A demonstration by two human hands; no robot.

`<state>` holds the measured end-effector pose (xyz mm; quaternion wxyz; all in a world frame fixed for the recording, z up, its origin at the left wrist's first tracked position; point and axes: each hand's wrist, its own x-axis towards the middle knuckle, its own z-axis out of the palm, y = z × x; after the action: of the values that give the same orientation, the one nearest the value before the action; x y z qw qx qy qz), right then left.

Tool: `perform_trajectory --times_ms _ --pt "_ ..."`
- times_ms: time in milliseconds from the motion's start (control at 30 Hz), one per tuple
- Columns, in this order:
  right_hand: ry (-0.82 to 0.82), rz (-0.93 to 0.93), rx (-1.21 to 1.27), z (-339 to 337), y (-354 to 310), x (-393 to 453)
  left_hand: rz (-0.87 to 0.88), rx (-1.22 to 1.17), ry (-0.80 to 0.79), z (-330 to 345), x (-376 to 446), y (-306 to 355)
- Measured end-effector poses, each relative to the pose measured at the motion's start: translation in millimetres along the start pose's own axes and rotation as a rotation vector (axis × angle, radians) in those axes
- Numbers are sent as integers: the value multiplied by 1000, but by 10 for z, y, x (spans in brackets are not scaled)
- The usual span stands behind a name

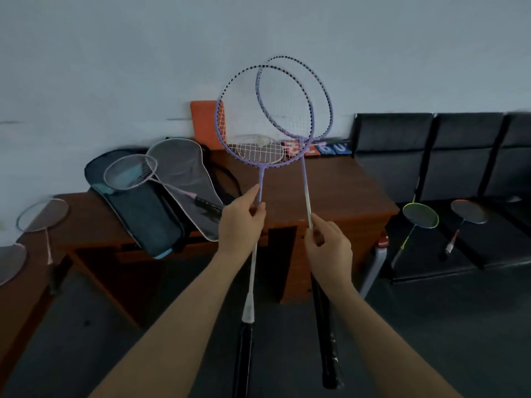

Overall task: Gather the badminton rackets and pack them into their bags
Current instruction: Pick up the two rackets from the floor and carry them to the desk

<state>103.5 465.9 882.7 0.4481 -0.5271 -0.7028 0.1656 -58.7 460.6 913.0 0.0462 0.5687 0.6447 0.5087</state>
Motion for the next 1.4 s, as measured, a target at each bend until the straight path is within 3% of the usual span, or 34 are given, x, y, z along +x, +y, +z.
perform_trajectory --times_ms 300,567,700,900,1167,1400 --pt "-105 -17 -42 462 717 1528 -183 17 -20 1053 1326 -366" --pt "-171 4 -107 1209 1475 2742 -257 -11 -64 2013 2395 -1108" --pt "-281 28 -169 1604 1773 3180 -341 25 -98 2419 2828 -1503" --pt "-443 1 -253 2072 2087 3398 -478 73 -141 2796 3082 -1981" --pt "-512 -81 -255 2721 2308 3507 -618 183 -102 2933 3066 -2508" --pt "-600 2 -227 3001 2505 3388 -648 236 -224 3119 3008 -2858"
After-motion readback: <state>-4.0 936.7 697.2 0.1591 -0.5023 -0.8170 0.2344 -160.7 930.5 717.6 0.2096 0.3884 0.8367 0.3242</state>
